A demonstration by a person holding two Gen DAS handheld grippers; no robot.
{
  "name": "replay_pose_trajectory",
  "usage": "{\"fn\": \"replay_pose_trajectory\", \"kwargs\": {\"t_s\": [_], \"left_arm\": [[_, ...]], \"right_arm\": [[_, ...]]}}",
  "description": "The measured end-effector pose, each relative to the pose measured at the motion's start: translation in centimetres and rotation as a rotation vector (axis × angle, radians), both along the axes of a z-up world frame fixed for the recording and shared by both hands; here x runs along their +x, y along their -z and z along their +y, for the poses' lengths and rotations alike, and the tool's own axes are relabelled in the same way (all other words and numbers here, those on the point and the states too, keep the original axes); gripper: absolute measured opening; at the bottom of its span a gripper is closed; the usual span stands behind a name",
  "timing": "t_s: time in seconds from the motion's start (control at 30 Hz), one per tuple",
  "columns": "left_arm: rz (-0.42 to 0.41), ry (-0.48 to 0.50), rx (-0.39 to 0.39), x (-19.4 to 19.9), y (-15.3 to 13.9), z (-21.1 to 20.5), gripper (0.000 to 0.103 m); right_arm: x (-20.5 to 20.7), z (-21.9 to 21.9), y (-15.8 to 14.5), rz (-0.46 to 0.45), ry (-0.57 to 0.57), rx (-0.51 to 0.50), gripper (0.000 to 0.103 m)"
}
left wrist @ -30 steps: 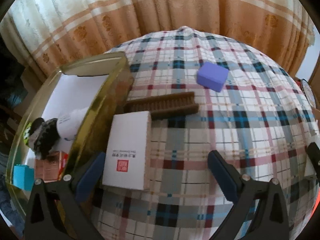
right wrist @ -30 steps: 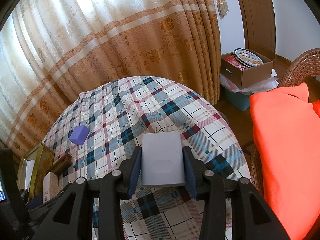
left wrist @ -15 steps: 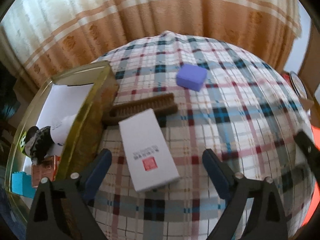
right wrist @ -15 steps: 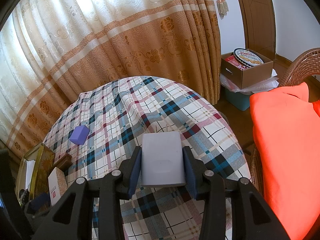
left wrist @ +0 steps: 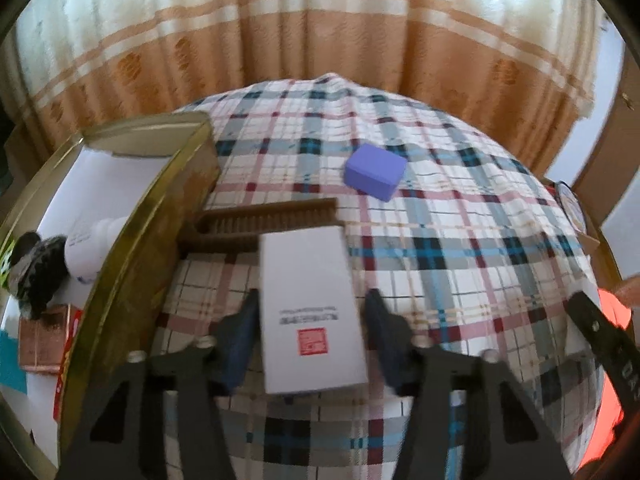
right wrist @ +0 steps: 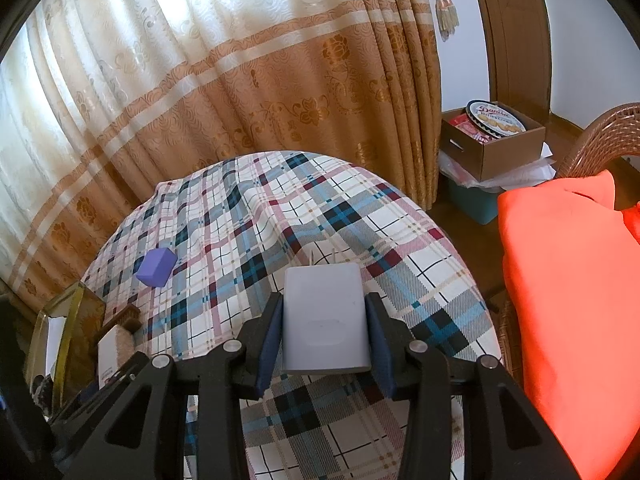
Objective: Organize rigid objects
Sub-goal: 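Close the left gripper on the white red-seal box, then carry the white charger and white red-seal box over the tin box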
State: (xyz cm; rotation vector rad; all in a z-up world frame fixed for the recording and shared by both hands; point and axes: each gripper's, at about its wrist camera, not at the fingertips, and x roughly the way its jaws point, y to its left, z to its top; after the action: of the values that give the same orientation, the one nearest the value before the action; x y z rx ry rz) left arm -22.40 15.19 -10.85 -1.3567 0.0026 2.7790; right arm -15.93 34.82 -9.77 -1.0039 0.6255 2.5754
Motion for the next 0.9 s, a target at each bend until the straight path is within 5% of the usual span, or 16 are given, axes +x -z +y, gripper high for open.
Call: {"fn": "replay_pose_trajectory", "kwargs": {"t_s": [0.23, 0.7, 0.9], "left_arm": [[0.008, 0.066, 0.086, 0.4, -0.4, -0.7, 0.040], [0.298, 0.133, 0.095, 4.8, -4.7, -2.9, 0.040], [0.389, 0.125, 0.120, 6.8, -5.4, -5.0, 0.040]], "right_arm": [[-0.2, -0.2, -0.1, -0.012, 0.009, 0.026, 0.044], [1.7, -3.1, -2.8, 0.124, 0.020, 0.195, 0.044], [2.4, -4.5, -3.2, 0.171, 0.026, 0.189, 0.044]]}}
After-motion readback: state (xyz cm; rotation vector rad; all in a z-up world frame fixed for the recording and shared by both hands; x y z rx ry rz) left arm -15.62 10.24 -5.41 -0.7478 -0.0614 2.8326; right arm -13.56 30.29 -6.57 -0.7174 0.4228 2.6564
